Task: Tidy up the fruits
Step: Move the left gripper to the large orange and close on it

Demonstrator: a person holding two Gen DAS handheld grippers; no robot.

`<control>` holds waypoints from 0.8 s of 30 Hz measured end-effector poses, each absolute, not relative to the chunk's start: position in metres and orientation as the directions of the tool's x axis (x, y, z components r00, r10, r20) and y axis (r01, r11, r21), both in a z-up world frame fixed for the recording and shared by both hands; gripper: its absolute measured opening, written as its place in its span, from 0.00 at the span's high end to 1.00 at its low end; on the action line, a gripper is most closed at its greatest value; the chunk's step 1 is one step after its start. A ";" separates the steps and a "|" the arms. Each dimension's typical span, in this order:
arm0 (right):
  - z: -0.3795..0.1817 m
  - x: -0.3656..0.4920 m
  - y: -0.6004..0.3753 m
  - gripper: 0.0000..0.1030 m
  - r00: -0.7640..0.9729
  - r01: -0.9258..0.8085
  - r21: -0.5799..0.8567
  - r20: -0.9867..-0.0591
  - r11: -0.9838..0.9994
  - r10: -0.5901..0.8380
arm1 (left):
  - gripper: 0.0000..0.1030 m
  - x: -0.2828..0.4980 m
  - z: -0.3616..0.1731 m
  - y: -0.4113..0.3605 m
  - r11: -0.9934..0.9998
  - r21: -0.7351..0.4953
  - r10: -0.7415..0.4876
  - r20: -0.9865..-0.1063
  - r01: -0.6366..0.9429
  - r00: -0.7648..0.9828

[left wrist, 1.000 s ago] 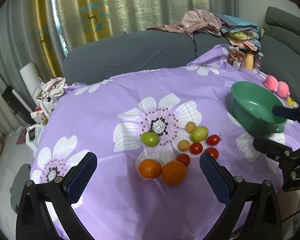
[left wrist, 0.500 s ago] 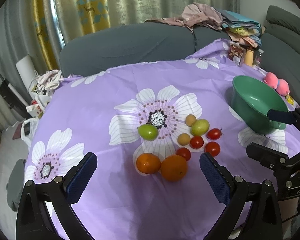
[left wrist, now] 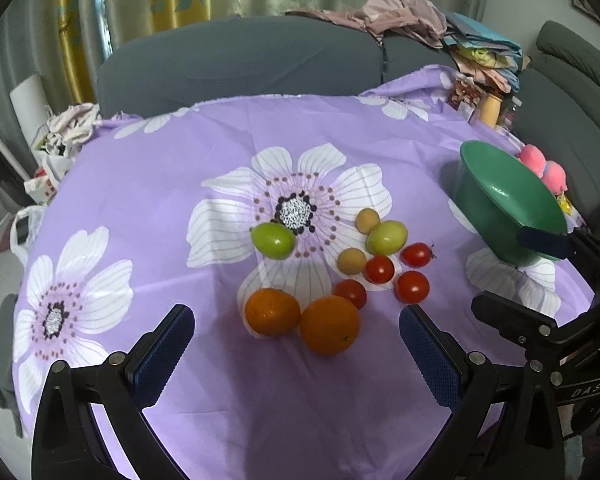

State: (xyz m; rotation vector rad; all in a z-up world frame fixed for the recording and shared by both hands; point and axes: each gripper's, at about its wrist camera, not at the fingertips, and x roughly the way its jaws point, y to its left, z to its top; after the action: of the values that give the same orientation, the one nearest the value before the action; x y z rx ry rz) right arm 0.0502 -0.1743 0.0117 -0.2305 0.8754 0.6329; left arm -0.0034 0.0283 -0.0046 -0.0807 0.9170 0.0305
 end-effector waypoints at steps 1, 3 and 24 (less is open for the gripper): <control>0.010 0.051 -0.174 0.00 0.471 -0.603 0.064 -0.776 0.795 0.420 | 0.01 -0.003 -0.006 0.028 0.997 -0.055 -0.007 -0.796 -0.061 0.605; 0.008 0.052 -0.174 0.00 0.465 -0.604 0.070 -0.778 0.794 0.422 | 0.01 -0.001 -0.008 0.029 0.997 -0.058 -0.011 -0.800 -0.059 0.599; -0.034 0.066 -0.159 0.11 0.310 -0.641 0.182 -0.828 0.746 0.468 | 0.01 0.014 -0.045 0.054 0.962 -0.274 -0.233 -0.838 -0.011 0.494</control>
State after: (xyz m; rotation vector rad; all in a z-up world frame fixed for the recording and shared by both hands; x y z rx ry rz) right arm 0.0659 -0.1586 -0.0338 -0.1950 1.0189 0.7385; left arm 0.0140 0.0536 -0.0452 -0.2568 1.0487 -0.1360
